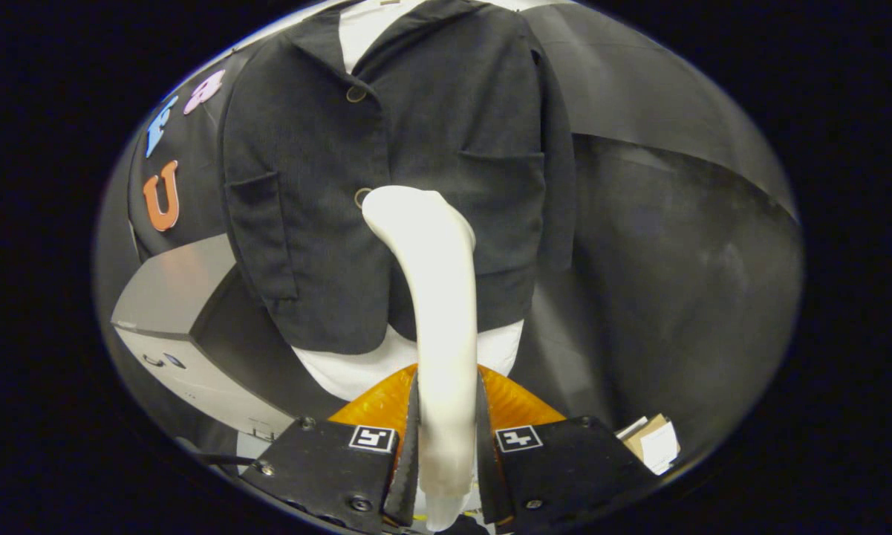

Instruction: Iron the clothes twice with a garment steamer, once on the left side and once on the right side.

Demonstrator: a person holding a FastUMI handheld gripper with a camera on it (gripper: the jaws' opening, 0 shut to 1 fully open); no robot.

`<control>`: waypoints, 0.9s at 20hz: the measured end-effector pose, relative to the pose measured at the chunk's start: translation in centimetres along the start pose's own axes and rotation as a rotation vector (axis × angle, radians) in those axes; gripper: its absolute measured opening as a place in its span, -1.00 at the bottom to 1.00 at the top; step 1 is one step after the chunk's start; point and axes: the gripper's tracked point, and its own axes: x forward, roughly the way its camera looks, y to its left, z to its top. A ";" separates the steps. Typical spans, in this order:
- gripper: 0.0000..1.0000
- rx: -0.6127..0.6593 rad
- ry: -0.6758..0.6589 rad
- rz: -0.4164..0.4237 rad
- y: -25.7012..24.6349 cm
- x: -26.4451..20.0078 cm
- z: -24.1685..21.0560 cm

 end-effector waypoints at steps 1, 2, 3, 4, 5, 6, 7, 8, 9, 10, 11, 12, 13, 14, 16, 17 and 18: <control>-0.28 0.001 0.006 0.002 0.0 0.0 -0.3; -0.28 0.006 0.009 0.004 -0.1 0.2 -0.6; -0.28 0.009 0.013 0.007 -0.2 0.5 -0.9; -0.28 0.014 0.018 0.010 -0.3 0.7 -1.3; -0.28 0.019 0.021 0.013 -0.4 0.9 -1.6; -0.28 0.022 0.020 0.017 -0.5 1.1 -1.6; -0.28 0.026 0.017 0.021 -0.6 1.2 -1.9; -0.28 0.037 0.008 0.026 -0.6 1.3 -2.0; -0.28 0.051 -0.002 0.030 -0.4 1.4 -2.1; -0.28 0.062 -0.013 0.029 -0.5 1.6 -2.4; -0.28 0.078 -0.024 0.026 -0.5 1.7 -2.8; -0.28 0.092 -0.030 0.023 -0.4 1.7 -3.2; -0.28 0.108 -0.028 0.023 -0.3 1.5 -3.9; -0.28 0.132 -0.026 0.027 -0.2 0.8 -4.8; -0.28 0.150 -0.036 0.020 0.1 -1.2 -6.2; -0.28 0.149 -0.046 0.009 0.1 -2.4 -7.0; -0.28 0.145 -0.053 0.003 0.4 -3.8 -7.8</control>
